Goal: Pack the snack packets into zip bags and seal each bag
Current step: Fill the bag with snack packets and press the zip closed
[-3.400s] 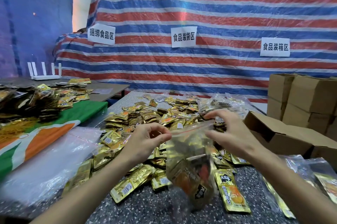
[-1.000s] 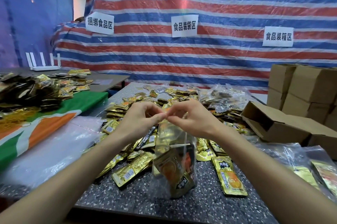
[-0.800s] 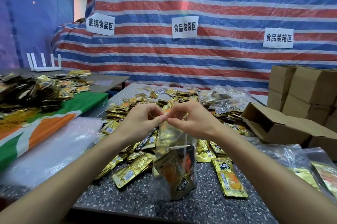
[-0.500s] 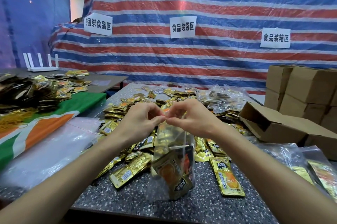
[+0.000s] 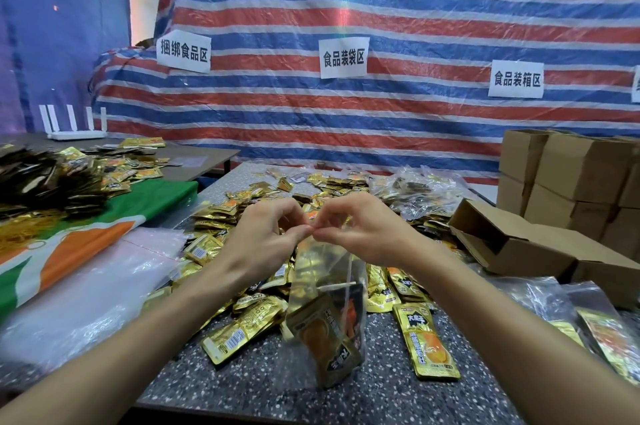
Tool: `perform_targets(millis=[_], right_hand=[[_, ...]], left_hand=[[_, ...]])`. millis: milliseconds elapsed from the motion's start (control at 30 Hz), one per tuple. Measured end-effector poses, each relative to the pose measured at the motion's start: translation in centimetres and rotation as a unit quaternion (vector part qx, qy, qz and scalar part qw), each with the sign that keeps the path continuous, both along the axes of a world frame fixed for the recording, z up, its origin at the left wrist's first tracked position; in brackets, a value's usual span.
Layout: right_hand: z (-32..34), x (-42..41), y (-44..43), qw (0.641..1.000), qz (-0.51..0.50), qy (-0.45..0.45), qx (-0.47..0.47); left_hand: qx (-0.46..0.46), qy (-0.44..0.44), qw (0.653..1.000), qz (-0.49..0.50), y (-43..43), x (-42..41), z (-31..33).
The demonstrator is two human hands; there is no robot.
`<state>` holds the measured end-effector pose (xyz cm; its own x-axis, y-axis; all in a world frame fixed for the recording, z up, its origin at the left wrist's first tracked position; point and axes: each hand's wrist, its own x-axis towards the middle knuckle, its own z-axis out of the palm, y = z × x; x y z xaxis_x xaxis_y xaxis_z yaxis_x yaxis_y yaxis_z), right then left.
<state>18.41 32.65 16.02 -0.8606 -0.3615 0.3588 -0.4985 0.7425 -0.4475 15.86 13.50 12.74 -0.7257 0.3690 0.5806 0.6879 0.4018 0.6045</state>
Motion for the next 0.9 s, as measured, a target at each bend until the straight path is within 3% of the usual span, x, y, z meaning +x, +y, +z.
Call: perform_targets(millis=[267,700,900], right_hand=[[0.9,0.7,2.5,0.999,-0.032,0.013,0.028],[-0.2,1.3,5.7,0.999,-0.048,-0.013,0.02],[-0.3,1.1,6.0,0.998,-0.046,-0.017,0.045]], left_hand=[[0.09,0.01,0.996,0.003,0.6,1.0,0.3],[0.131,0.031,0.991,0.004,1.2,0.9,-1.2],[0.151,-0.012,0.988,0.008,1.0,0.1,-1.7]])
